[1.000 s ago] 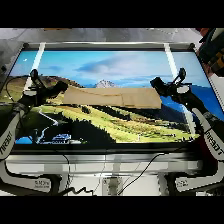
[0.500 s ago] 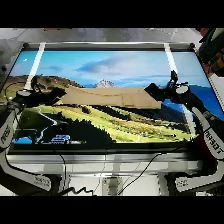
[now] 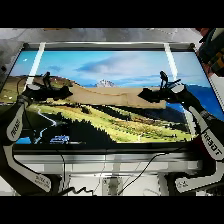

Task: Fold the clothes and pants, and hang the long-sleeved shirts on hangers.

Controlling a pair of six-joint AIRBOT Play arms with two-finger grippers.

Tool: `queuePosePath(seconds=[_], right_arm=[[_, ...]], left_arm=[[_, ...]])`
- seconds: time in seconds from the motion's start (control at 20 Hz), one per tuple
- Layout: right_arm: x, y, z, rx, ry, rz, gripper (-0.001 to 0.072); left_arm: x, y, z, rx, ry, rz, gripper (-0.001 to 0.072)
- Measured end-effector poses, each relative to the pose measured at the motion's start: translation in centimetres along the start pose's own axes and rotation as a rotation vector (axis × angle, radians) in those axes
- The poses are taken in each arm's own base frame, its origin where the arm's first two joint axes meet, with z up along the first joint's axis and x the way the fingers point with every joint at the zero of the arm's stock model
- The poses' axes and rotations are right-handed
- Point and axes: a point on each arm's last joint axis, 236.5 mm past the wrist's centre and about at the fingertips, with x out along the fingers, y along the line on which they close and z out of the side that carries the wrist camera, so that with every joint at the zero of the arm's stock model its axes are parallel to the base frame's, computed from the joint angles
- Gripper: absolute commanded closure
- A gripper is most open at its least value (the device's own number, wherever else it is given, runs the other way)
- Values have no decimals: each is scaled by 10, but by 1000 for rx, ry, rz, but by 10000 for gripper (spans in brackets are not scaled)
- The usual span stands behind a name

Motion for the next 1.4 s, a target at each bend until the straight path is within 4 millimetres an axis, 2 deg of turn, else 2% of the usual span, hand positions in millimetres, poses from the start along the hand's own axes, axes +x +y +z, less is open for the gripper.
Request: queuePosePath(seconds=[0.05,0.1,0.2,0.3,0.45,0.55,0.7,0.85,0.95,1.0,1.1,1.2,1.3,1.4], right_arm=[[2,13,1,-28,3,14,681],[4,28,3,-63,1,29,700],[8,59,3,-134,-2,55,701],[16,95,1,-192,-13,85,701],[37,141,-15,-217,-17,120,701],[59,165,-38,-208,13,139,701],[95,206,-95,-194,115,182,701],[123,255,-161,-202,210,244,701],[135,281,-192,-215,228,274,701],[138,290,-201,-219,226,284,701],[143,296,-210,-232,224,288,701],[144,290,-202,-245,215,273,700],[139,269,-170,-243,186,239,700],[125,240,-124,-223,149,199,700]], left_arm=[[-9,-10,2,41,5,-9,687],[-18,-19,2,88,18,-12,688],[-46,-39,-4,190,60,-6,688],[-81,-60,-18,280,124,8,688],[-136,-94,-34,380,165,22,687],[-167,-114,-39,438,146,36,687],[-200,-136,-43,496,105,51,686],[-215,-146,-47,522,86,58,687],[-217,-148,-48,528,86,60,687],[-217,-149,-49,528,87,58,687],[-215,-150,-49,510,91,45,686],[-207,-157,-51,474,100,4,687],[-194,-172,-54,445,115,-65,687],[-172,-196,-57,434,121,-145,687]])
